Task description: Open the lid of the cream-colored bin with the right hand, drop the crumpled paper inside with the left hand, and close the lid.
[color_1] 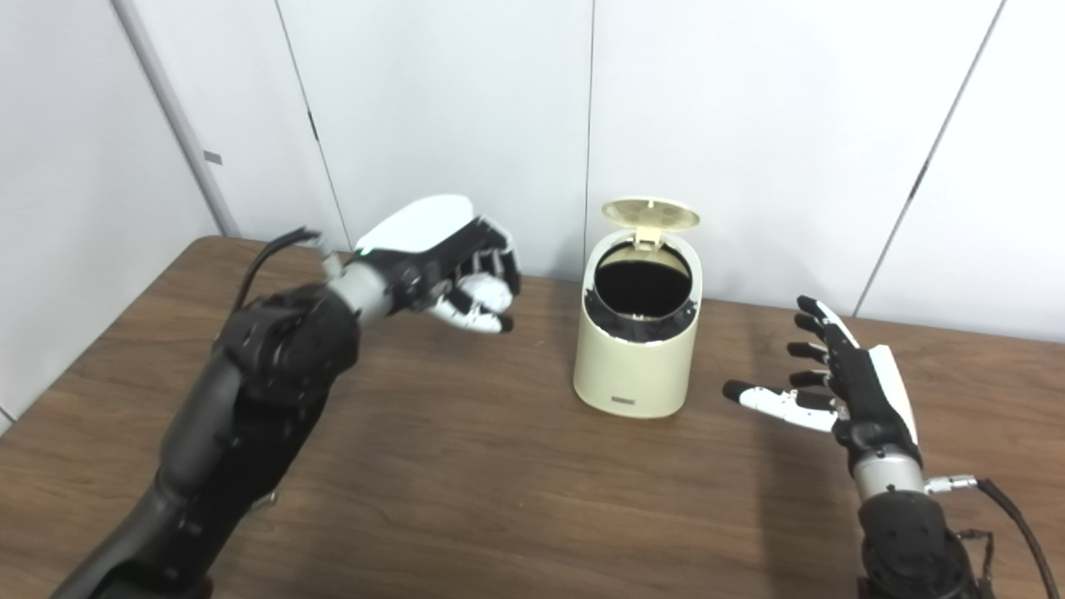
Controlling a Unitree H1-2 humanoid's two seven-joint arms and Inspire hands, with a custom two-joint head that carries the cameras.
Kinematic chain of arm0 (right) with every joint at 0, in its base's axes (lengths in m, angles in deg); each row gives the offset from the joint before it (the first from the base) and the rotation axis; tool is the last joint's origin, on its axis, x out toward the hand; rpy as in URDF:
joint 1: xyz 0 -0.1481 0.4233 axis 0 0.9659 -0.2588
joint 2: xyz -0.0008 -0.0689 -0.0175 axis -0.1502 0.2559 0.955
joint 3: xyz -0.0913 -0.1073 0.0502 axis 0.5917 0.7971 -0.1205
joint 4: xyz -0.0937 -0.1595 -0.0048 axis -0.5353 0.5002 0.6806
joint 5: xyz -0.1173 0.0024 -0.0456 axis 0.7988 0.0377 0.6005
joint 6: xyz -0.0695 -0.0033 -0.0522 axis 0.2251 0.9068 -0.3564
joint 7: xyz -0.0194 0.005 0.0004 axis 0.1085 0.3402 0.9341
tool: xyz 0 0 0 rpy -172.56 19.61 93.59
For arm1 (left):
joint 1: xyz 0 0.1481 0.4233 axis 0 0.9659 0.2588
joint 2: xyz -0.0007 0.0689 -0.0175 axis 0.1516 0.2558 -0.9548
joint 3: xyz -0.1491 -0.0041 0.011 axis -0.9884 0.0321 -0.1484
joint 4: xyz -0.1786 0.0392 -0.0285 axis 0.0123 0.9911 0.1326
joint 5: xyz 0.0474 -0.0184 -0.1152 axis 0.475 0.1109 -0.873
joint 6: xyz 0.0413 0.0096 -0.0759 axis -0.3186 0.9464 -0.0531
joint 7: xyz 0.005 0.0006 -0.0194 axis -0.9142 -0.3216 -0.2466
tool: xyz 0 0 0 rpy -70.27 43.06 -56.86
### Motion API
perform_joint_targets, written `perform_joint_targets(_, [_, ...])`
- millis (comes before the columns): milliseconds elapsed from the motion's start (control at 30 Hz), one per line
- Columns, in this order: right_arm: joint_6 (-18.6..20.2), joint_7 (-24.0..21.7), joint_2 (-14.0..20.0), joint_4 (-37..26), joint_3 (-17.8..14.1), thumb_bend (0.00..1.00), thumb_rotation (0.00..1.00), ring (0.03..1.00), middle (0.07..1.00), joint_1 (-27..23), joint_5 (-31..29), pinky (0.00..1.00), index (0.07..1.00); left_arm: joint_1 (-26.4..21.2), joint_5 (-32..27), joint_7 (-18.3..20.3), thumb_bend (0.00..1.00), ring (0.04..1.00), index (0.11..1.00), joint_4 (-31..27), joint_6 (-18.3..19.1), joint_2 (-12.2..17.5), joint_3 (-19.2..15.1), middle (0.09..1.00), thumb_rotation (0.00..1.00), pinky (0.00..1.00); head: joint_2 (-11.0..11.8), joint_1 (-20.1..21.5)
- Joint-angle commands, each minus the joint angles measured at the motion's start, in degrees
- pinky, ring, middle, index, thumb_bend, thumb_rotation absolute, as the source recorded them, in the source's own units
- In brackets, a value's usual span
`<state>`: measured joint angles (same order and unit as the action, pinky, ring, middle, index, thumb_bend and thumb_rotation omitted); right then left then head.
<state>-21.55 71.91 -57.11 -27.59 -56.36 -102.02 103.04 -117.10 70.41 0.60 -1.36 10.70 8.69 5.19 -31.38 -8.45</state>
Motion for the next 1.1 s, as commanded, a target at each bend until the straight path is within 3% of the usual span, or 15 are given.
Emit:
perform_joint_targets(0, [-3.4, 1.4, 0.0, -0.6, 0.3, 0.87, 0.28, 0.798, 0.884, -2.5, 0.4, 0.61, 0.911, -4.2, -1.2, -2.3, 0.50, 0.394, 0.526, 1.5, -1.3, -0.8, -0.1, 0.480, 0.00, 0.34, 0.2, 0.8])
perform_joint_targets(267, [-3.1, 2.8, -1.7, -0.1, 2.4, 0.85, 0.27, 0.776, 0.896, -2.3, 2.5, 0.59, 0.903, -7.9, -3.6, -6.1, 0.50, 0.401, 0.516, 10.2, -3.9, -4.1, 2.5, 0.483, 0.00, 0.36, 0.8, 4.1])
perform_joint_targets(400, [-3.7, 3.1, -2.2, -0.2, 2.9, 0.85, 0.24, 0.791, 0.893, -2.0, 2.3, 0.63, 0.900, -9.4, -4.7, -7.6, 0.50, 0.381, 0.535, 12.3, -4.7, -5.5, 3.1, 0.479, 0.00, 0.31, 1.1, 5.9])
perform_joint_targets(700, [-3.6, 3.7, -2.8, 0.1, 2.9, 0.86, 0.26, 0.779, 0.889, -2.1, 2.8, 0.60, 0.902, -11.5, -5.5, -8.7, 0.50, 0.361, 0.531, 14.1, -3.0, -9.1, 4.6, 0.457, 0.00, 0.25, 1.1, 8.3])
perform_joint_targets(1067, [-3.2, 3.6, -2.9, 0.1, 3.0, 0.85, 0.26, 0.783, 0.907, -1.9, 2.9, 0.62, 0.912, -13.6, -5.1, -9.5, 0.50, 0.380, 0.527, 15.3, -2.9, -12.2, 6.3, 0.473, 0.00, 0.28, 1.2, 8.9])
